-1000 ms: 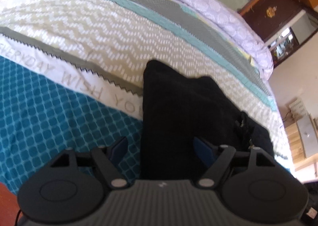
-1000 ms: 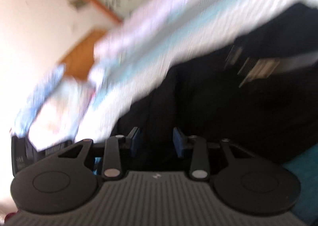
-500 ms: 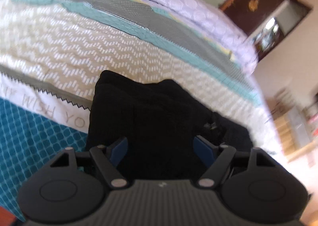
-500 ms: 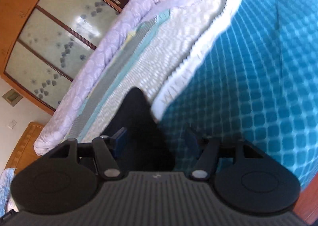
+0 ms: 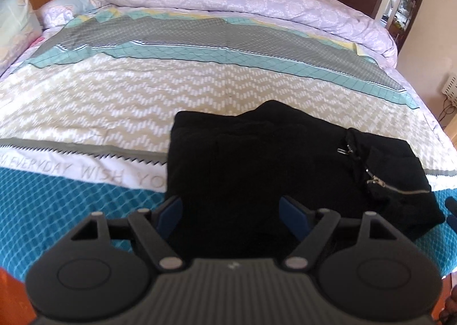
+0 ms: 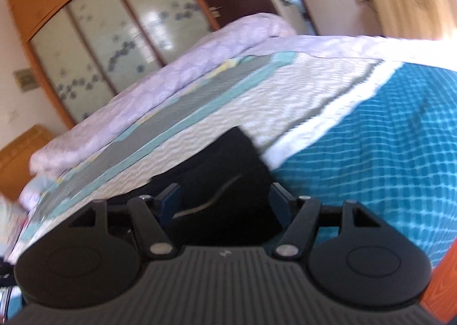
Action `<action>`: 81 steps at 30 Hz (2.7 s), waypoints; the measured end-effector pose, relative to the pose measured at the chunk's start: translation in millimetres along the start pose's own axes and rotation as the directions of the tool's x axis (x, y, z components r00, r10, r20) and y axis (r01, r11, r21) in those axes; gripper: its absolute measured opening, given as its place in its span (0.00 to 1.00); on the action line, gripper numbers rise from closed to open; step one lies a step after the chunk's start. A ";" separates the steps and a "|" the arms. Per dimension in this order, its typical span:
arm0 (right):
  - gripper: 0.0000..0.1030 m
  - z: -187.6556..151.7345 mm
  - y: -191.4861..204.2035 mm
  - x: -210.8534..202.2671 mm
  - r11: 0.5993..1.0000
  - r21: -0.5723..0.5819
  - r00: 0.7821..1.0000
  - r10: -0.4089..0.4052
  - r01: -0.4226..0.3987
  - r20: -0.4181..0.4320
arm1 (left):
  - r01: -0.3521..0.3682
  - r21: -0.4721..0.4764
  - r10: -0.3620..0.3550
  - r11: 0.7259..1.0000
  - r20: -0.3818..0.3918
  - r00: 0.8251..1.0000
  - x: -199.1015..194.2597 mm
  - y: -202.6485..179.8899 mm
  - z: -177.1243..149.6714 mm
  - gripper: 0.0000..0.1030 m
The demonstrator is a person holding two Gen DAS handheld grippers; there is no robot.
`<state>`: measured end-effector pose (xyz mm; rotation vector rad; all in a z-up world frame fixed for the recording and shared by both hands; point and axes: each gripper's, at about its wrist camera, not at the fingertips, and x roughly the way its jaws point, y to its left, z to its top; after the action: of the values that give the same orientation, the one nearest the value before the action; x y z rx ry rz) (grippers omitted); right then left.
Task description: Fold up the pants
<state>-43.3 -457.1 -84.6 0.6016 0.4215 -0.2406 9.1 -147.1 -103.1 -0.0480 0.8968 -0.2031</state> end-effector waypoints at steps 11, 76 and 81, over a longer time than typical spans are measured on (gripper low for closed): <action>0.71 -14.3 32.6 -3.1 0.997 -0.075 0.997 0.026 -0.031 -0.079 | -0.055 -0.004 0.055 0.999 0.013 0.998 -14.8 16.9 -18.1 0.77; 1.00 -53.2 -10.3 -30.9 0.997 -0.014 0.984 0.078 -0.081 -0.158 | 0.293 0.346 -0.438 0.891 0.492 0.752 -323.7 -74.7 137.6 1.00; 1.00 -51.9 -11.7 -31.1 0.997 -0.018 0.984 0.077 -0.081 -0.162 | 0.317 0.255 -0.394 0.914 0.362 0.845 -259.7 -43.3 76.6 1.00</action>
<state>-91.1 -432.7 -115.0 0.6148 0.5545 -0.1106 -95.3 -142.0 150.4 -0.0816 0.4387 -0.6055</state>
